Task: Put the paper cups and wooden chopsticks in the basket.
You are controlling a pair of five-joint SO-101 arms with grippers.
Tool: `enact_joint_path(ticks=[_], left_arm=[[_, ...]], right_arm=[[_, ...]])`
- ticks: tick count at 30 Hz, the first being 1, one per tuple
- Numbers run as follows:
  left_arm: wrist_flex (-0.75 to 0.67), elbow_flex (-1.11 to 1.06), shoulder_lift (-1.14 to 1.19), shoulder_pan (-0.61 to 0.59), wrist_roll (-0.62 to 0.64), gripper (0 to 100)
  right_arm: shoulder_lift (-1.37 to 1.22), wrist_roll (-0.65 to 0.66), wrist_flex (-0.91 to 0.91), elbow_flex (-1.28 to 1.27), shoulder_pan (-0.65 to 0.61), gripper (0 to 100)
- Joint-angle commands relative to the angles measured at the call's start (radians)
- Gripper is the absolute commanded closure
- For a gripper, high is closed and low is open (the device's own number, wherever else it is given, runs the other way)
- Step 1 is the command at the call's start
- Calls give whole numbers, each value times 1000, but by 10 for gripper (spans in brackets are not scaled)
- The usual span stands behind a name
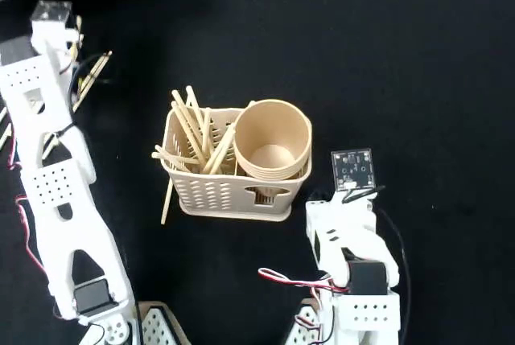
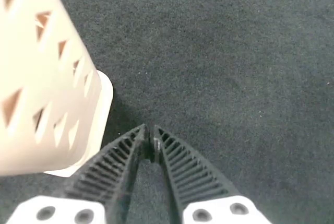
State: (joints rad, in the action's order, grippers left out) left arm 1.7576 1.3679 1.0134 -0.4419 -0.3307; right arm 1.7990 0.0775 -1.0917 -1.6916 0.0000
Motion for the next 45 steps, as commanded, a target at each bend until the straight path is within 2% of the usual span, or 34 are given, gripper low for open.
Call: enact_joint_path(ticks=[1,7,10,15,21,24,29,33,37,45], left_arm=[[8,-127,-265,31,153,971],[-3,-515,-651,85,229,970],[-68,-680,-819,113,227,970],[-258,-1043,-1119,148,229,970],[-609,-1595,-1579,171,230,970],[-717,-1782,-1784,173,232,970],[-730,-1903,-2055,254,233,970],[-735,-1908,-2259,355,269,970],[-807,-1908,-2444,437,278,970],[-865,-1968,-2676,453,548,967]], right_arm=[[54,0,-3,5,-9,984],[54,0,-3,5,-9,984],[54,0,-5,5,-9,984],[54,0,-5,5,-9,984],[54,0,-6,5,-9,984],[54,0,-6,5,-9,984],[54,0,-6,5,-9,984],[54,0,-6,5,-9,984],[54,0,-6,5,-9,984],[54,0,-6,5,-9,984]])
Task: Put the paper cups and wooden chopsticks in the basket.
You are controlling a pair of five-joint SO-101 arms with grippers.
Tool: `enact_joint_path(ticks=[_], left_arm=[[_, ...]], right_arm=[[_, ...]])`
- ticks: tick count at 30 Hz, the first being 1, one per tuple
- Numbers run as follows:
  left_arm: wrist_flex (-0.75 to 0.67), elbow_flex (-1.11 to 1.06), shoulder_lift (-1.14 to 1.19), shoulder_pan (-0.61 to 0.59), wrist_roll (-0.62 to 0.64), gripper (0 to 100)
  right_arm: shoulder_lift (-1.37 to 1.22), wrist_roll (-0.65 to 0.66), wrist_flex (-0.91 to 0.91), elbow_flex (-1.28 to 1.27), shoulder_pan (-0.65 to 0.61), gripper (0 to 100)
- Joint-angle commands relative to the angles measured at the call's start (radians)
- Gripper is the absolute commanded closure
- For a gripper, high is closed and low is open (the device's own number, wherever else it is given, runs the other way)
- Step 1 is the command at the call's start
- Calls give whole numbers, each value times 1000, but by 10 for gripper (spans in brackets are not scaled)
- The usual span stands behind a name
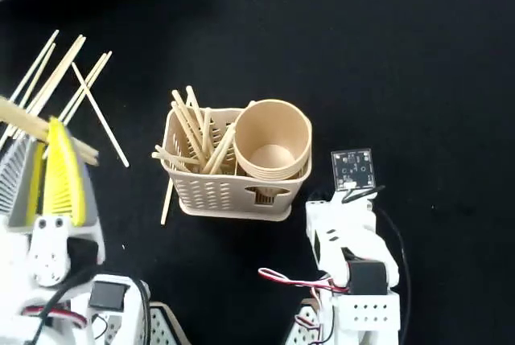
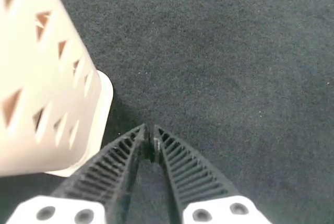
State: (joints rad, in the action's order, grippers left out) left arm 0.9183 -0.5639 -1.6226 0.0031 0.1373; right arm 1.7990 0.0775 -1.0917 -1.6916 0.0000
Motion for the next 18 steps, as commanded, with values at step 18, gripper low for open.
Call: enact_joint_path(ticks=[18], left_arm=[[-322,-648,-60,243,98,967]], right_arm=[[54,0,-6,5,-9,984]])
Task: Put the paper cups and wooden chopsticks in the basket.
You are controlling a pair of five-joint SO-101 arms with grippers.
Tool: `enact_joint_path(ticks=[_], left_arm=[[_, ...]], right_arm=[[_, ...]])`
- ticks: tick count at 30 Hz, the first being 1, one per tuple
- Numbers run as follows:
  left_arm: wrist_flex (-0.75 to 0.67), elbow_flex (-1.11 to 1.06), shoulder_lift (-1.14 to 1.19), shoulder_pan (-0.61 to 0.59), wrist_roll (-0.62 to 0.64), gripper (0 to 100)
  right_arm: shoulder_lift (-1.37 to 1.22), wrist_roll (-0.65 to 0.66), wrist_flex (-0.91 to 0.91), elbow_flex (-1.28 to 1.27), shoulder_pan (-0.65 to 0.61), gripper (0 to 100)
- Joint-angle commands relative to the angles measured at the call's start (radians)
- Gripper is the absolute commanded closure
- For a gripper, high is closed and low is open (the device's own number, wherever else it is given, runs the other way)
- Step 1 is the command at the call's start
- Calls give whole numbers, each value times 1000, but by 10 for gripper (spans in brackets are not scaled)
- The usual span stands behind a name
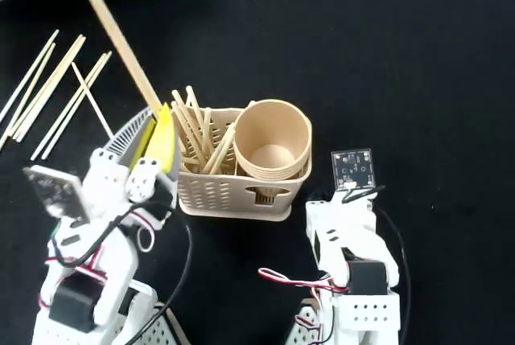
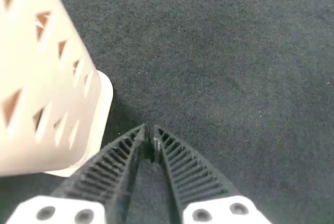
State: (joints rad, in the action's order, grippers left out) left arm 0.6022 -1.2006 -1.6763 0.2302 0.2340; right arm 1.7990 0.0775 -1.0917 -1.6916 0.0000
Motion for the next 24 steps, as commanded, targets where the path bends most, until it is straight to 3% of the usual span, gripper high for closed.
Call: enact_joint_path(ticks=[1,7,16,19,24], left_arm=[[8,-24,-6,18,-2,961],[209,24,-6,21,15,788],[457,312,-6,-10,55,779],[497,398,-2,-159,55,779],[496,496,2,-555,51,779]], right_arm=[[54,0,-6,5,-9,984],[54,0,-6,5,-9,984],[54,0,-6,5,-9,984],[54,0,-6,5,-9,984],[54,0,-6,5,-9,984]])
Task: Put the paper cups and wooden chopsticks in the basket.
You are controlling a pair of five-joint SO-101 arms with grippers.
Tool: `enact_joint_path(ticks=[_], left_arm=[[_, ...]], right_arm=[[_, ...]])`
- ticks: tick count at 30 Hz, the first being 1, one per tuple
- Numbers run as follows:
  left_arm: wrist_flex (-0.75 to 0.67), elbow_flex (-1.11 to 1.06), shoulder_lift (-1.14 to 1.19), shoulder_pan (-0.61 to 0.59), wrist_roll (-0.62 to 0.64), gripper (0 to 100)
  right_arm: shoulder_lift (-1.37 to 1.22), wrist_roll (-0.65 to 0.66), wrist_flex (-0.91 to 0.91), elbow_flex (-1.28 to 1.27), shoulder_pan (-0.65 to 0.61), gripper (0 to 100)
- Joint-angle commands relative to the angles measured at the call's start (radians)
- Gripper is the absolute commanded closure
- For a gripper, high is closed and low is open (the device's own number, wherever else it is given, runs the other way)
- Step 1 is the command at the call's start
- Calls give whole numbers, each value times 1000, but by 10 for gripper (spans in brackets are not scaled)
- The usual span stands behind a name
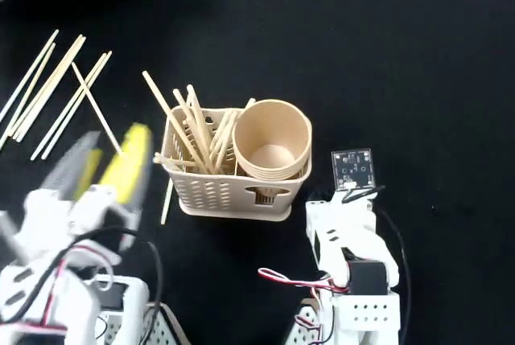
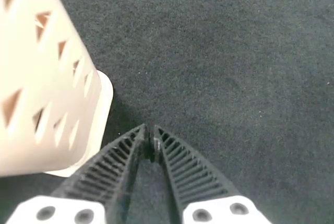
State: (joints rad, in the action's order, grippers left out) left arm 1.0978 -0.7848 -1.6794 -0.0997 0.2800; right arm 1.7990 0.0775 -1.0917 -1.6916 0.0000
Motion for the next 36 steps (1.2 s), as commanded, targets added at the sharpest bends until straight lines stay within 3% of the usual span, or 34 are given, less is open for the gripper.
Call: enact_joint_path(ticks=[1,5,10,20,24,36], left_arm=[[-8,81,12,-285,5,779],[-89,27,166,-358,3,779],[-173,99,617,-357,2,779],[-48,641,1501,-360,-235,783],[6,872,1795,-364,-261,783],[101,1524,2452,-427,-511,824]], right_arm=[[54,0,-6,5,-9,984],[54,0,-6,5,-9,984],[54,0,-6,5,-9,984],[54,0,-8,5,-9,984],[54,0,-8,5,-9,984],[54,0,-8,5,-9,984]])
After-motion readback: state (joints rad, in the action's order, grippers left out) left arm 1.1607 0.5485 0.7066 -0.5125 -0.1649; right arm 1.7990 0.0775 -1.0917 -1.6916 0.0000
